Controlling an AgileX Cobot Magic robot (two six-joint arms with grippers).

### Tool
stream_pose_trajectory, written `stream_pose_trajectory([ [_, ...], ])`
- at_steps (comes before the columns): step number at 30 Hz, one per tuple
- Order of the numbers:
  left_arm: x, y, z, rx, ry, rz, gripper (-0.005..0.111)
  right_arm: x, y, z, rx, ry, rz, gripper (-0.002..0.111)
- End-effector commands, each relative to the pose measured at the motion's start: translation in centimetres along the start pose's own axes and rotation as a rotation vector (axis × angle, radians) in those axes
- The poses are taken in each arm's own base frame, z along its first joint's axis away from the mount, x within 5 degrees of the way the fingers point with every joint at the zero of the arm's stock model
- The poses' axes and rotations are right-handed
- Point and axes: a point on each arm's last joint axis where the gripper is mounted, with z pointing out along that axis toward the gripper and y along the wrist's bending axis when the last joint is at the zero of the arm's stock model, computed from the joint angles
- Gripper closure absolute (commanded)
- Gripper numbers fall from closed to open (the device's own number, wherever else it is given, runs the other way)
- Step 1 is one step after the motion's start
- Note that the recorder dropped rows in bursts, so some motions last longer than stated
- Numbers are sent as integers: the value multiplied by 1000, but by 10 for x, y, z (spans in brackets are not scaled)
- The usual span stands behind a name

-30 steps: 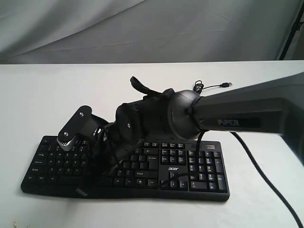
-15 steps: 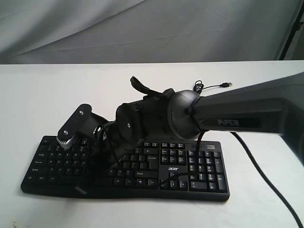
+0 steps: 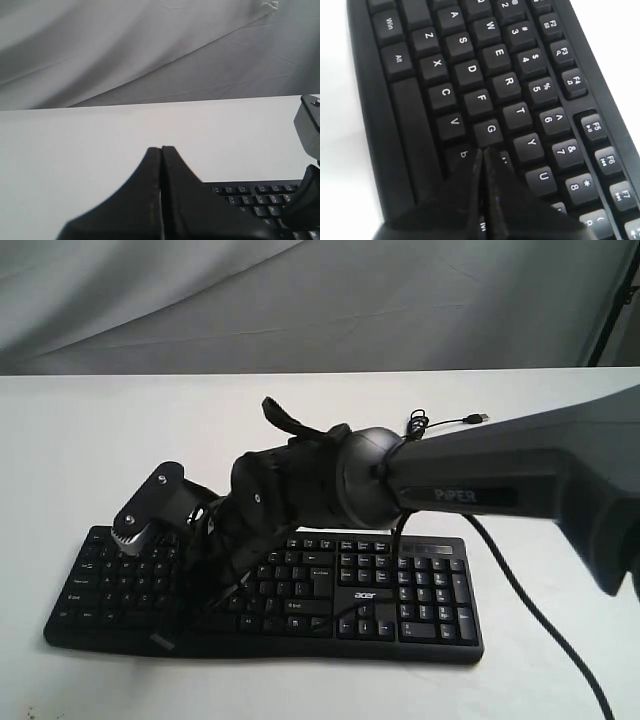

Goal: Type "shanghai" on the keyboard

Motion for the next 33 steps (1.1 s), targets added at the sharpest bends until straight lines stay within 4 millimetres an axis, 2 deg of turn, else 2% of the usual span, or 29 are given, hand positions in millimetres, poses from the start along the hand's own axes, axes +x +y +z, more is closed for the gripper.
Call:
stream_pose_trajectory([
  [1,-1,0,0,7,-12,-3,107,2,1,2,-19,35,0,108],
  [15,-1,0,0,7,-12,-3,107,4,1,2,-22,48,-10,108],
  [22,-1,0,0,7,-12,-3,107,9,1,11,-25,66,-10,108],
  [27,-1,0,0,7,-12,-3,107,-5,-2,-8,17,-3,-41,108],
  [30,-1,0,0,7,-12,-3,107,-16,-4,-8,16,-14,-55,108],
  [33,-1,0,0,7,-12,-3,107,-29,-8,0,-8,8,-74,108],
])
